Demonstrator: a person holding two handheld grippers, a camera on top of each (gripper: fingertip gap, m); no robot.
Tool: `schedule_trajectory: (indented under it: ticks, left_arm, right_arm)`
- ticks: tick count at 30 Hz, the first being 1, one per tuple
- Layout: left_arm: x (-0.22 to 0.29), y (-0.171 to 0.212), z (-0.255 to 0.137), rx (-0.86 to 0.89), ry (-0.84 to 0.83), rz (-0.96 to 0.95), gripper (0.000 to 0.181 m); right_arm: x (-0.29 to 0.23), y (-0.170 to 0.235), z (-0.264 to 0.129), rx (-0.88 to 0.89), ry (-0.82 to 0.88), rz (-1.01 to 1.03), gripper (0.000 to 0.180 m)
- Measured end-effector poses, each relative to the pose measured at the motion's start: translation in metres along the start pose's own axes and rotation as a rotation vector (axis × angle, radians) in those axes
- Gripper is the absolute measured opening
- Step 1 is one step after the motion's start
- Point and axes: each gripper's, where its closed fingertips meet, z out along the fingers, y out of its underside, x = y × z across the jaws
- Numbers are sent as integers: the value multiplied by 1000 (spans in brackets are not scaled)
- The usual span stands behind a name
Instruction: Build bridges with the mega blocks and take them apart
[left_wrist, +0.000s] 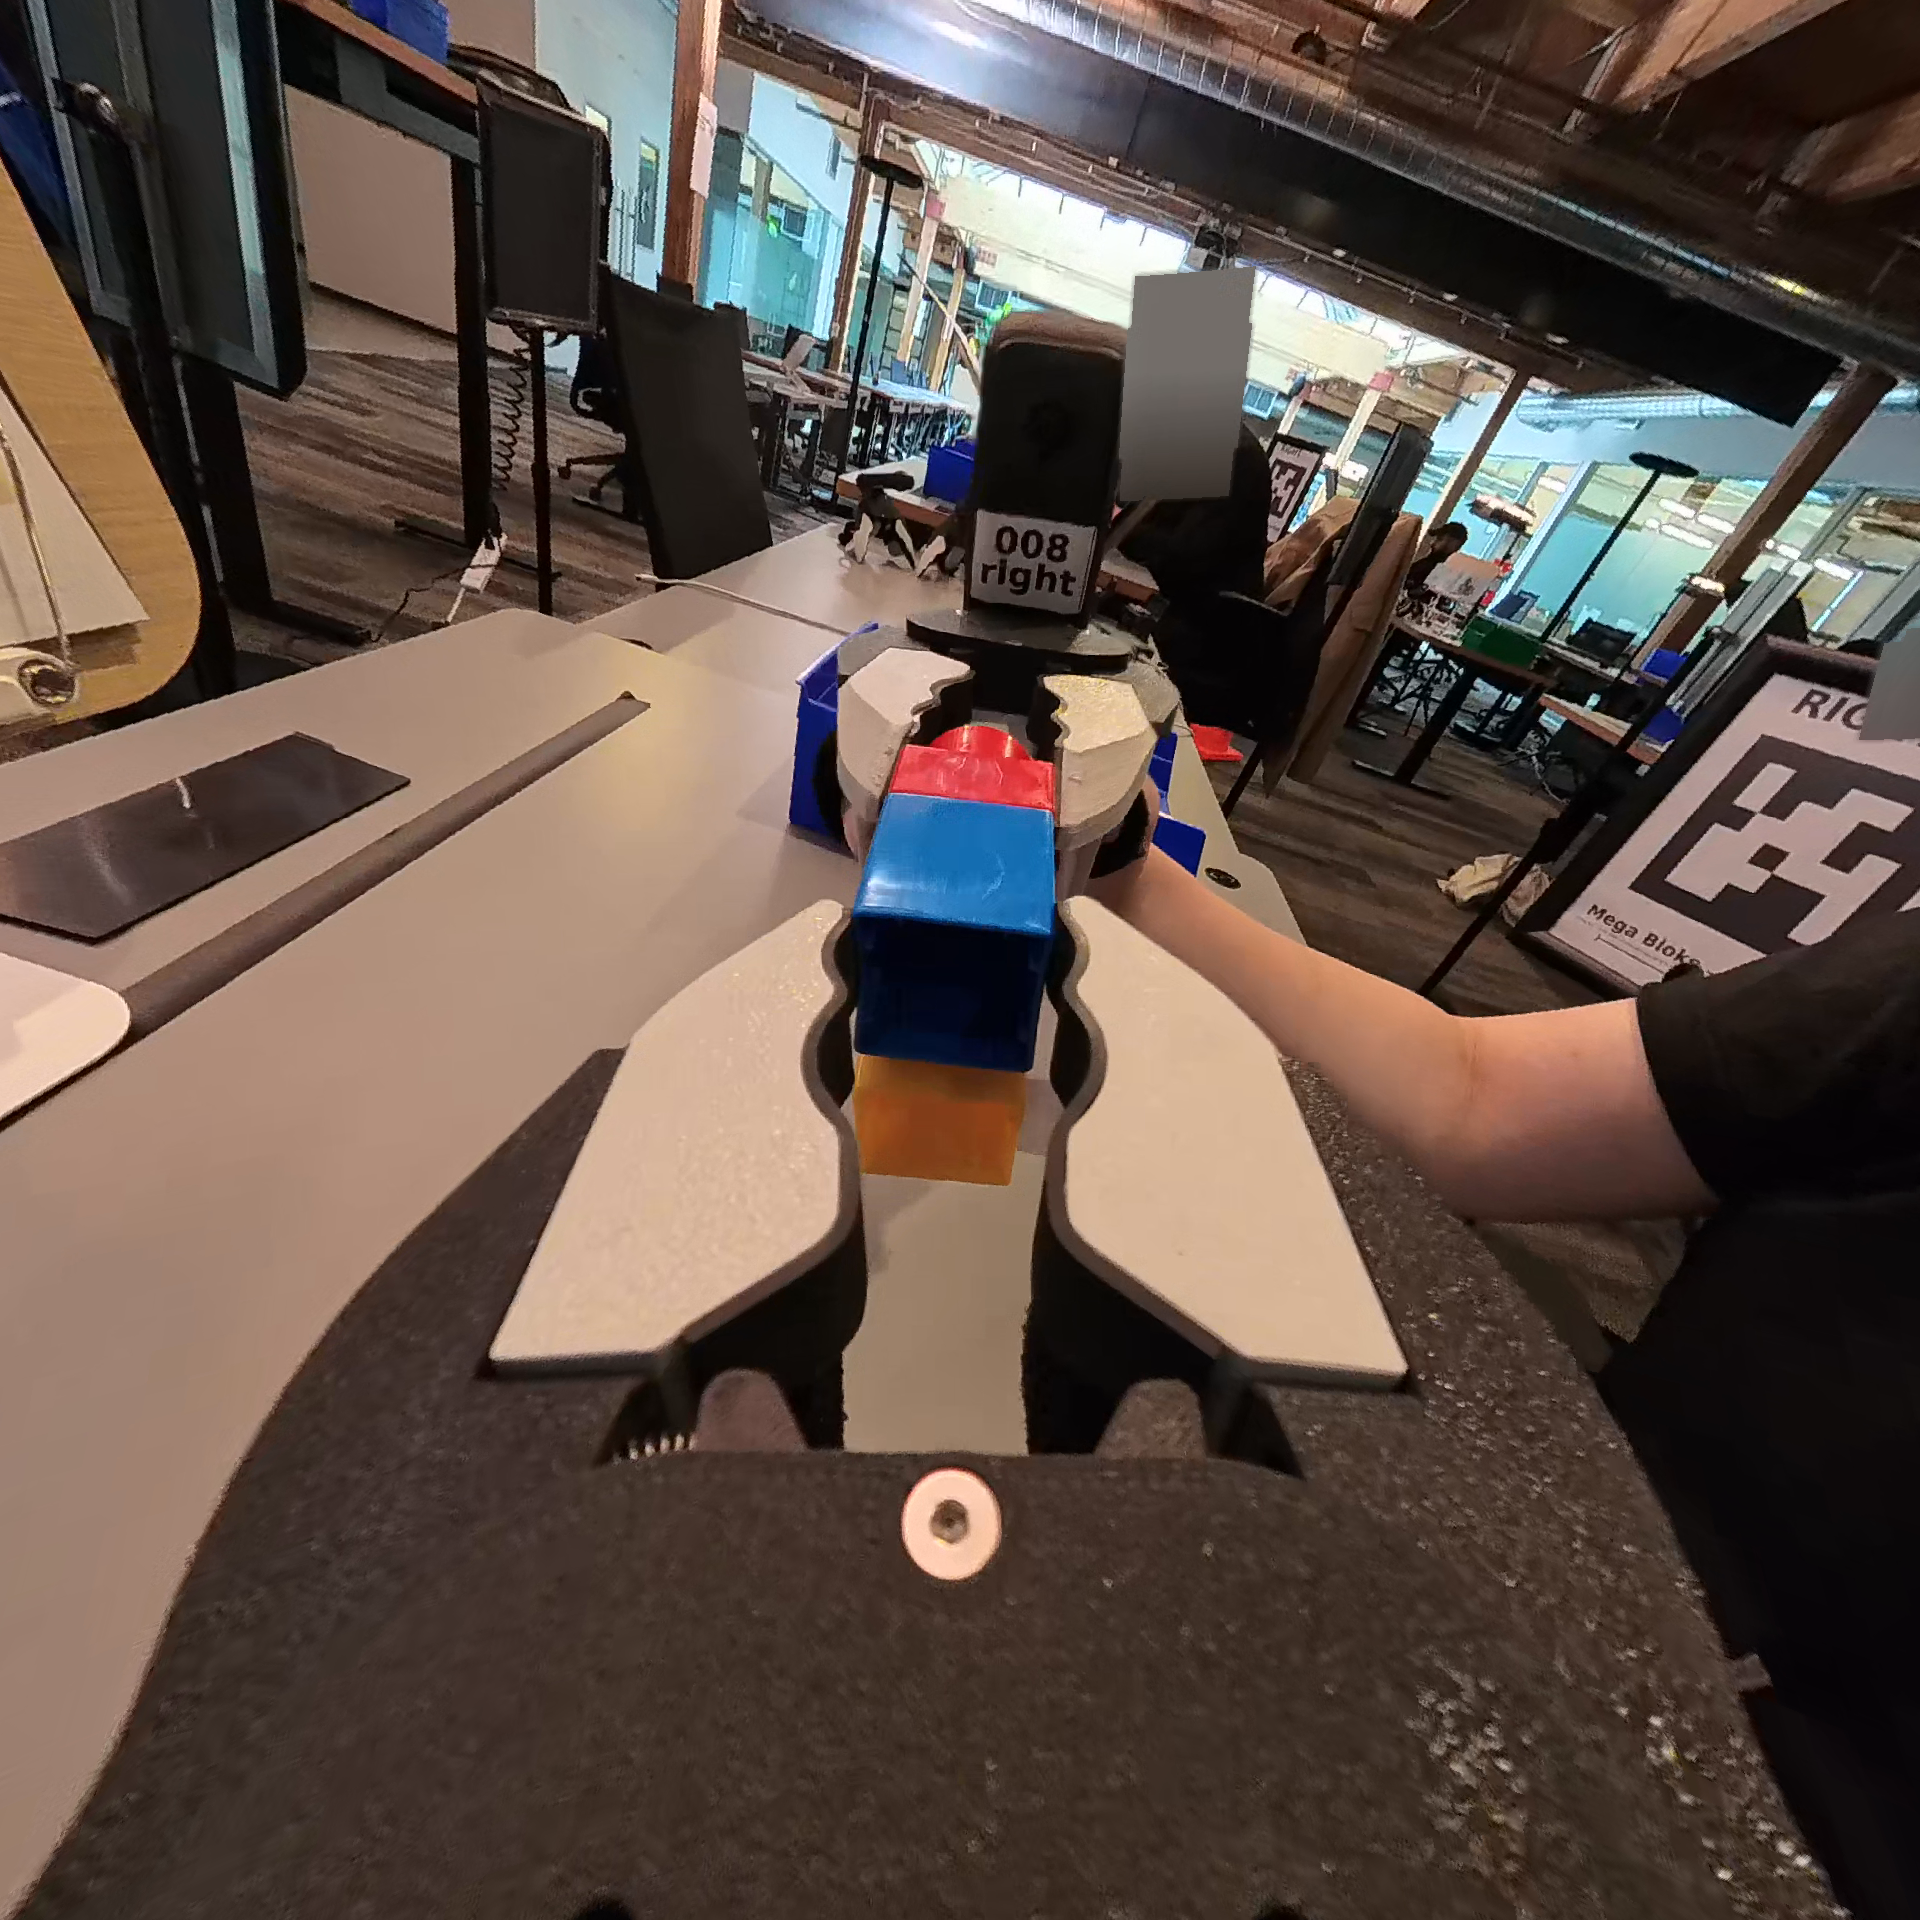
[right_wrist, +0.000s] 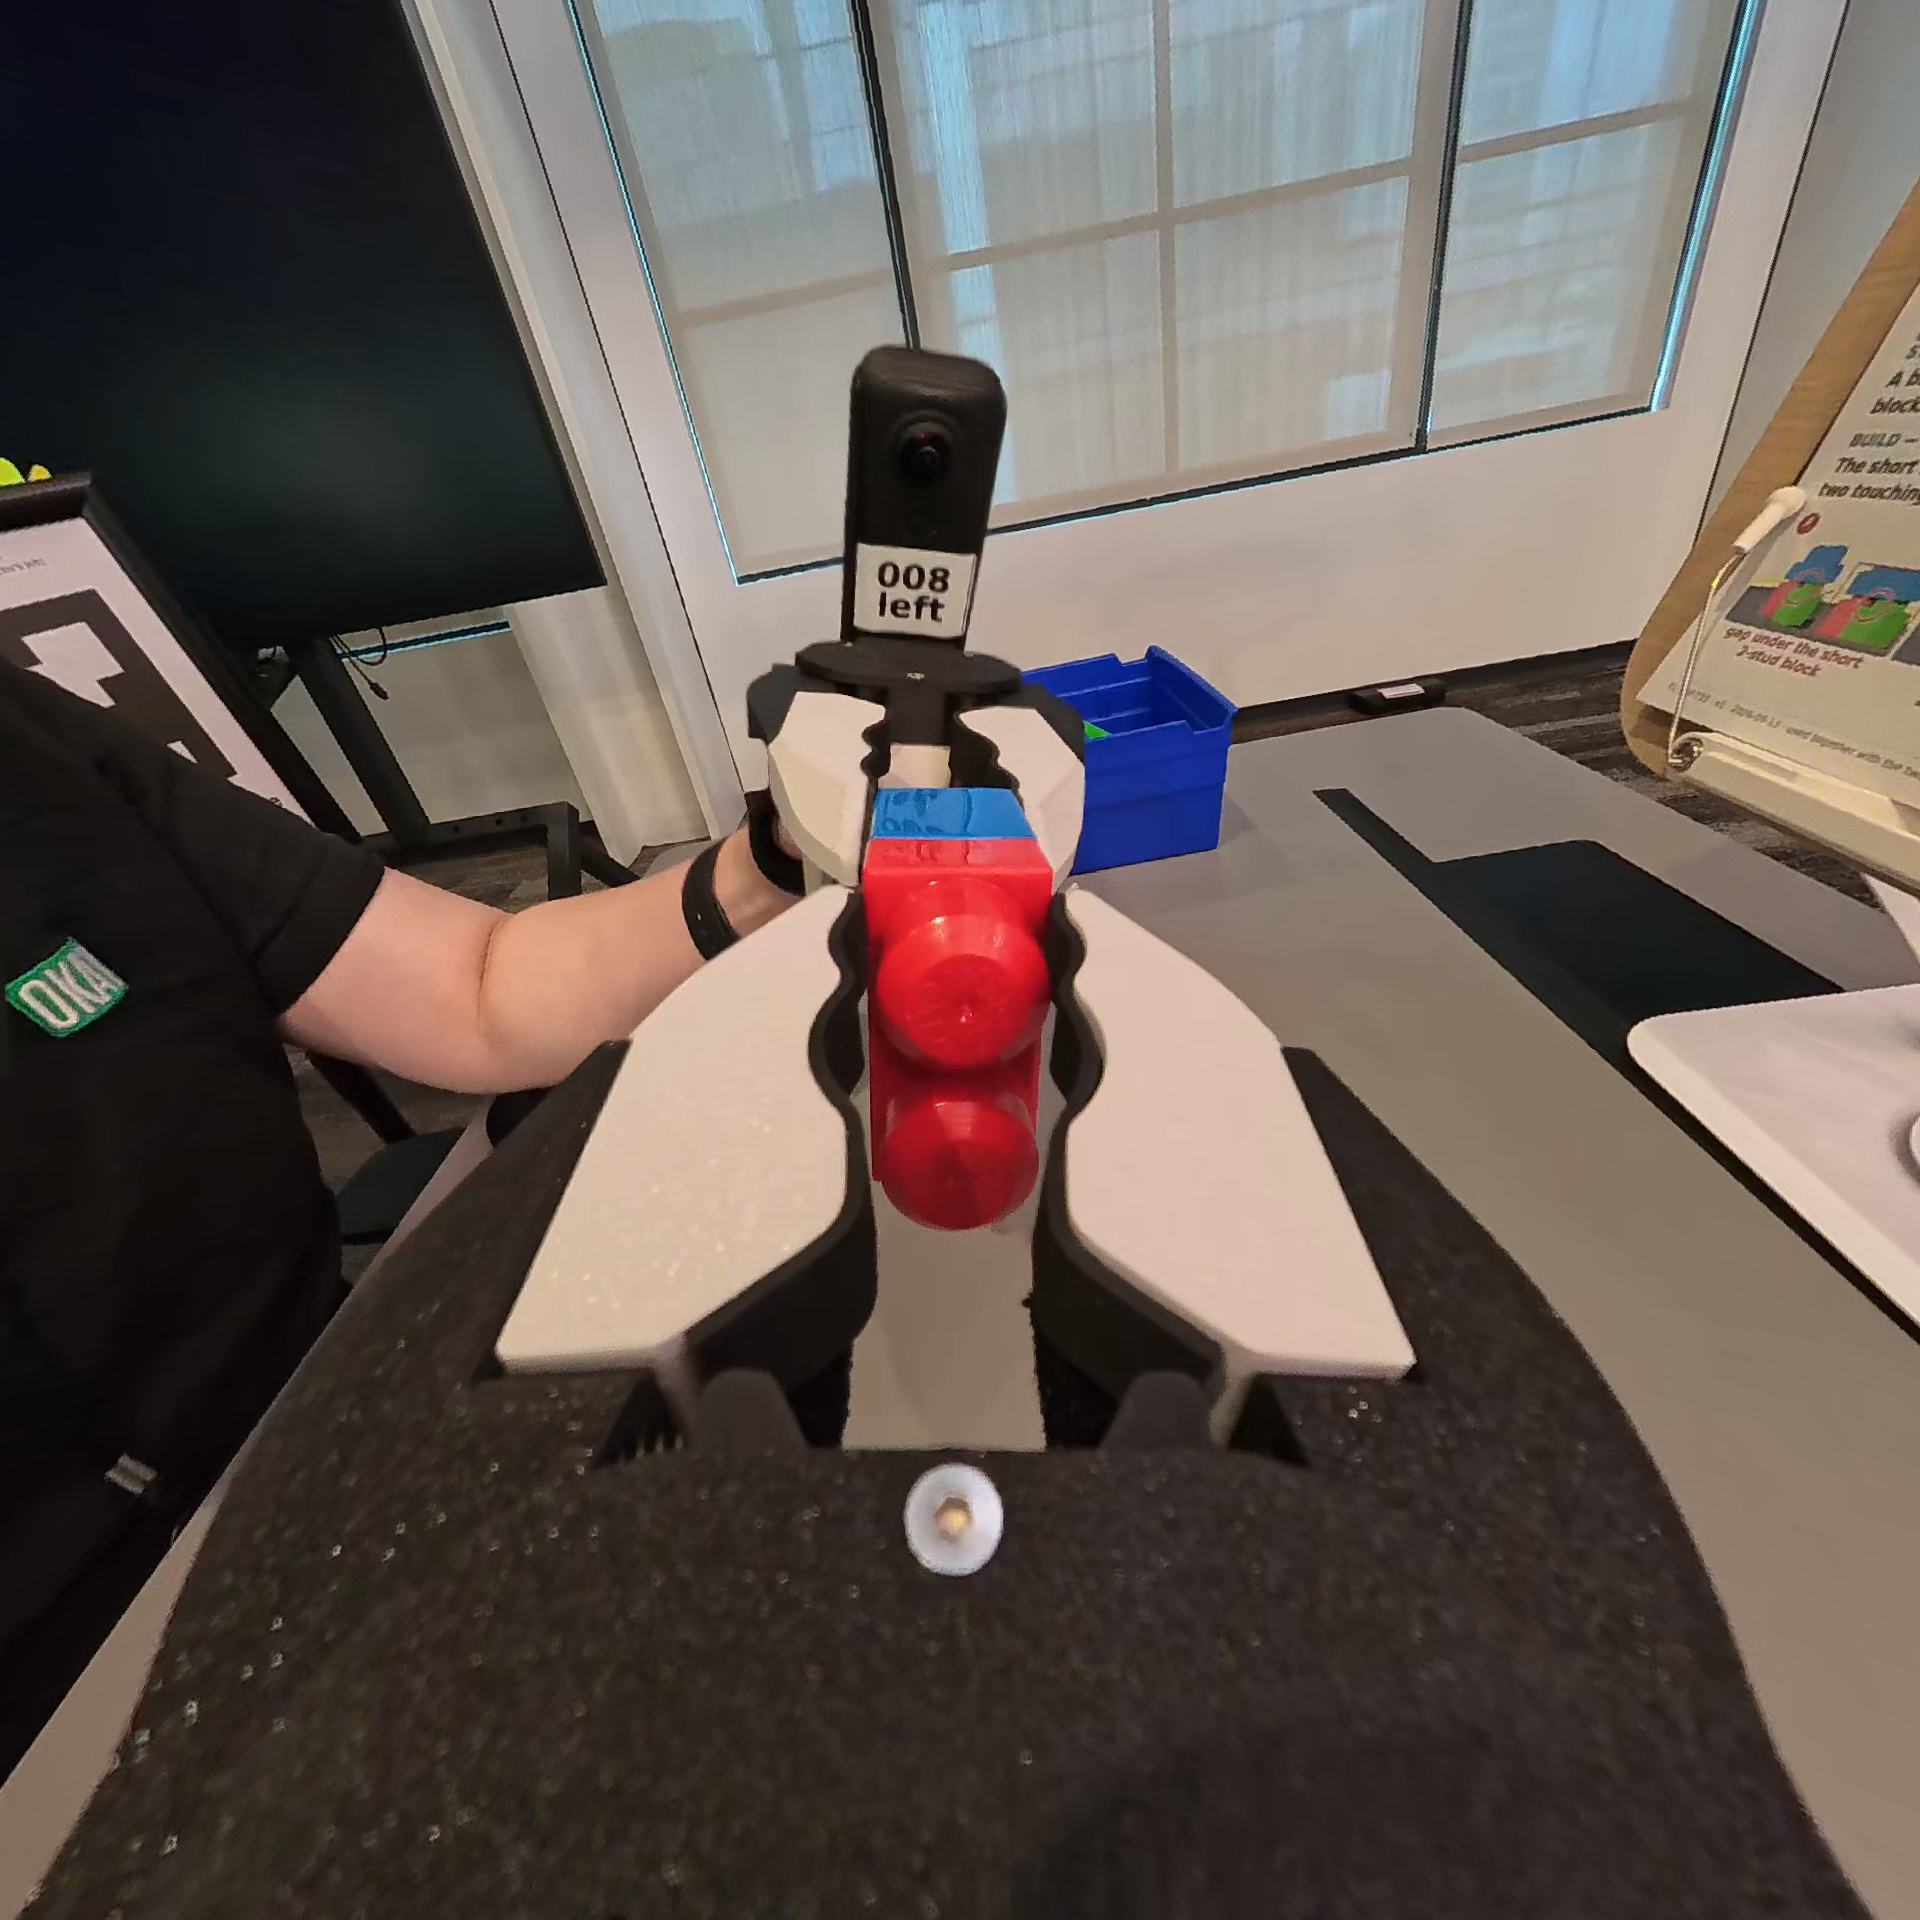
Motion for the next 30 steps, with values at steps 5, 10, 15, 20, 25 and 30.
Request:
schedule_trajectory:
  ticks: [5, 10, 15, 20, 25, 30]
  left_arm:
    - [0, -2, 2, 32, 4, -1, 35]
    - [-1, -1, 2, 40, 1, 0, 35]
    - [-2, -1, 3, 46, -6, 7, 35]
    - [-4, -4, 1, 57, -1, -16, 35]
    - [-2, -19, -5, 147, 49, -114, 35]
    - [-5, -20, -9, 143, 44, -121, 35]
  right_arm:
    - [0, -4, -1, 36, -2, 17, 33]
    - [1, -2, -1, 31, 0, 28, 33]
    - [1, -2, -1, 39, -1, 32, 33]
    - [3, -3, 1, 12, 21, 21, 33]
    - [4, -15, 6, -7, 113, -41, 52]
    - [9, 1, 3, -112, 135, -1, 50]
